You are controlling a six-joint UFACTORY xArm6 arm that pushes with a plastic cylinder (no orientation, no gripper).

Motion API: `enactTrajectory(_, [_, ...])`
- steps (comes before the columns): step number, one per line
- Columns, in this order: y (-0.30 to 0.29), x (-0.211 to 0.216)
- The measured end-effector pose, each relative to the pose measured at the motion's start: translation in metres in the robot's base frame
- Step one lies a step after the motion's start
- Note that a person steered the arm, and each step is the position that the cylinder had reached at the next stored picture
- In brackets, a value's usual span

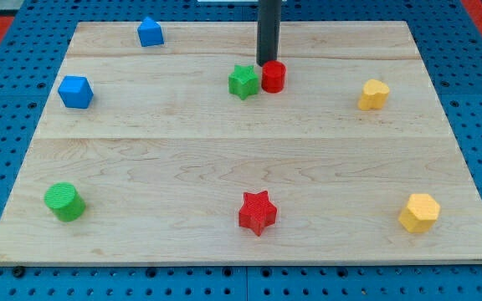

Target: Slide the blue triangle into the green star

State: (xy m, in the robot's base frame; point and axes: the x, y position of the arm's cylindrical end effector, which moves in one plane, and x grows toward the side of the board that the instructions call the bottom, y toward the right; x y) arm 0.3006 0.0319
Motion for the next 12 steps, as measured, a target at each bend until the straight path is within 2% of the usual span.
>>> enactTrajectory(1, [-0.008,-0.006])
enactTrajectory(2, [-0.029,-0.049])
enactTrajectory(3, [-0.070,-0.089])
enactTrajectory(4, [-0.124,-0.108])
enactTrajectory(6, [-0.211,-0.102])
enactTrajectory(7, [-0.215,-0.068])
enactTrajectory(8, [-0.228,-0.068])
enactTrajectory(9, [-0.299,-0.085])
enactTrajectory(10, [-0.310,-0.063])
enactTrajectory(12, [-0.184,-0.033])
